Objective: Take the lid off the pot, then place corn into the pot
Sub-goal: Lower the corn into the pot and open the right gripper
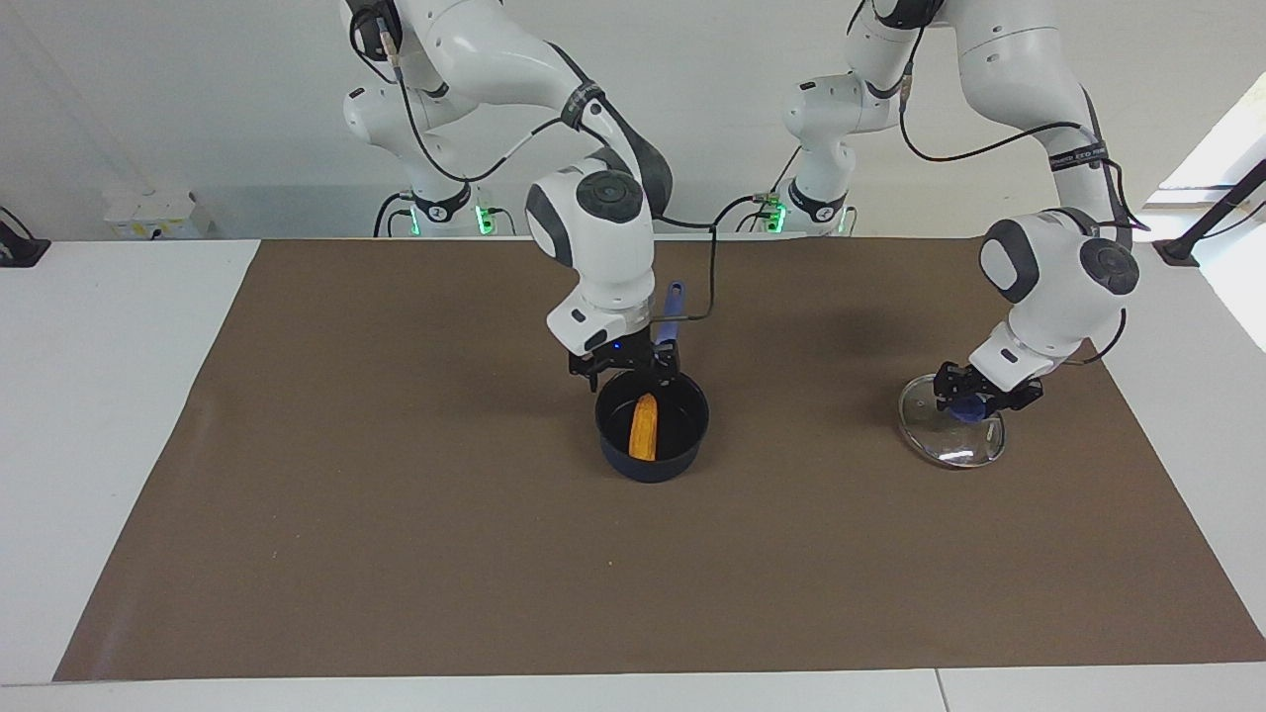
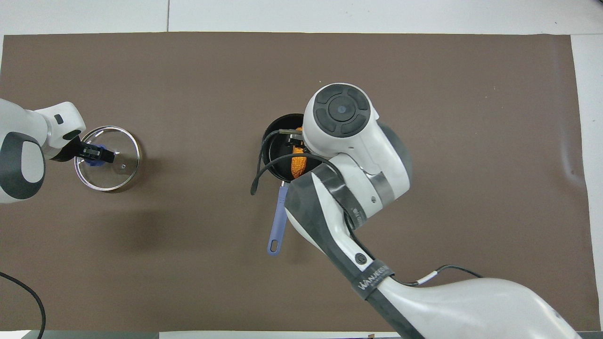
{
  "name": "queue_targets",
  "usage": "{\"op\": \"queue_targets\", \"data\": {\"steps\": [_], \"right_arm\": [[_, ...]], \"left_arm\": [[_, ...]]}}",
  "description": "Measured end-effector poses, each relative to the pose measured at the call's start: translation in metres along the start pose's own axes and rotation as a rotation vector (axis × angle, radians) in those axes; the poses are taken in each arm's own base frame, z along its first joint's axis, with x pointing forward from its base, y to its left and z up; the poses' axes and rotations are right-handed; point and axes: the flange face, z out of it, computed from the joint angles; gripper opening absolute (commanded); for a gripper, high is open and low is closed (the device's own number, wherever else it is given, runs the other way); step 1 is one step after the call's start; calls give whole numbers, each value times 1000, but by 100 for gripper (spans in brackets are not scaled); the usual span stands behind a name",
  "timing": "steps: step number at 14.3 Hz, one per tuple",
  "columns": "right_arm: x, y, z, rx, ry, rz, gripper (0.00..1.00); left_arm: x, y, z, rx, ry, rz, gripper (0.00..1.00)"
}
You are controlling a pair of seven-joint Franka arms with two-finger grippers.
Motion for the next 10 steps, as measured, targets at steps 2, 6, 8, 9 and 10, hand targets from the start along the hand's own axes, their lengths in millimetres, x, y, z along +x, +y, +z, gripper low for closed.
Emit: {"op": "queue_targets", "data": {"steps": [2,6,8,9,10], "right_arm": [[15,73,-55,-45,-44,-14,100],[29,214,-137,-49,-88,-116,100],[18,260,-168,-46,-104,-158,100],[13,273,-179,-43,-102,-161,100],[9,282,-185,-40,-100,-161,100]], "left_arm": [[-2,1,3,0,0,0,5],[-4,1,8,2,3,0,97],[-4,1,8,2,5,1,100],[-4,2,6,3,7,2,100],[-4,2,4,5,12,3,100]]}}
